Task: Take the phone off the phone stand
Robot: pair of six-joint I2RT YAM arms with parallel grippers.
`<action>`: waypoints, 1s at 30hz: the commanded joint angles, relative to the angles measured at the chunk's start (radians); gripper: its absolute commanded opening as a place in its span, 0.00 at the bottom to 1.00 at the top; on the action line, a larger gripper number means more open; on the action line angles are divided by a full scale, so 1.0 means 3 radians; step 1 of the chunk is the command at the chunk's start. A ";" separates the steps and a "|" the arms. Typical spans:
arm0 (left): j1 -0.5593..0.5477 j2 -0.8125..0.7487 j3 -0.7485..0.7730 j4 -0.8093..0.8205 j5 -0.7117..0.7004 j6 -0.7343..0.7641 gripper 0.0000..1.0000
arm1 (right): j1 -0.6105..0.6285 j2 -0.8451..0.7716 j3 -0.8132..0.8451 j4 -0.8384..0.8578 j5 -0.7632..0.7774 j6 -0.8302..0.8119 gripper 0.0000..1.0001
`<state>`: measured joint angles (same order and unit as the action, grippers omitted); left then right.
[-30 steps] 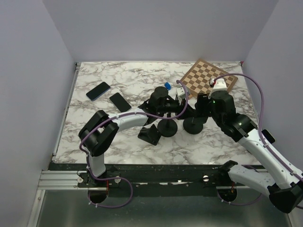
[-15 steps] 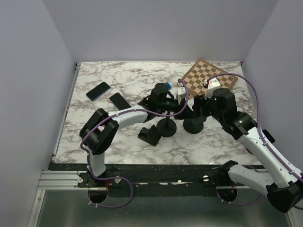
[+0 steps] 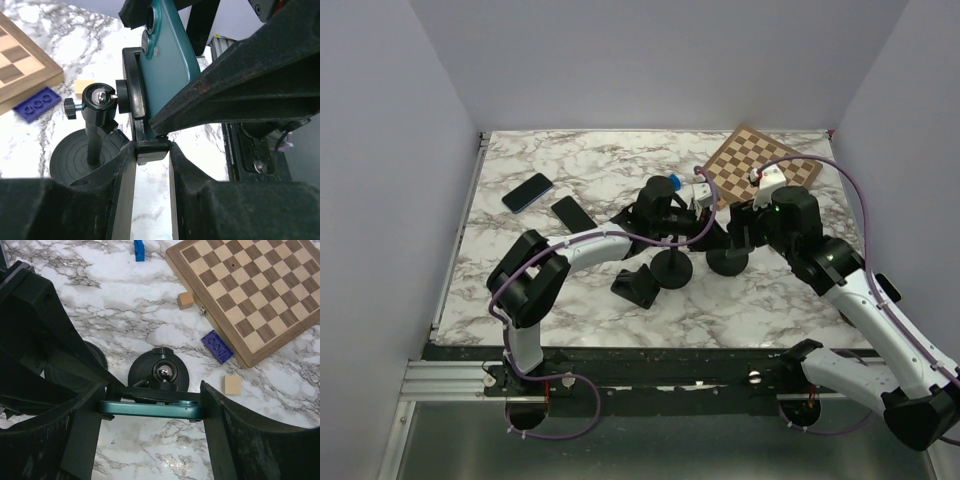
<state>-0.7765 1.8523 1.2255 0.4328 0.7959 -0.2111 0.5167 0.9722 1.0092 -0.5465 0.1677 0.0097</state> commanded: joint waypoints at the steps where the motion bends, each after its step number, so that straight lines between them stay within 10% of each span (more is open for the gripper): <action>1: 0.0198 -0.0052 -0.0311 0.0197 -0.0985 -0.0014 0.00 | 0.0097 -0.0351 0.0113 0.0014 0.0008 0.0136 0.01; 20: 0.0271 0.0238 -0.0086 -0.0009 -0.0249 -0.0171 0.00 | 0.0097 -0.0328 0.0223 -0.0070 -0.0904 0.0231 0.01; 30: 0.0079 0.0090 0.0048 -0.0090 -0.0259 -0.0276 0.00 | 0.0098 -0.0371 0.0467 -0.0382 -0.0223 0.0376 0.01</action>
<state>-0.7166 1.8626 1.2236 0.5037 0.7422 -0.2775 0.5442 0.8814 1.0760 -0.6159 0.0010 0.0845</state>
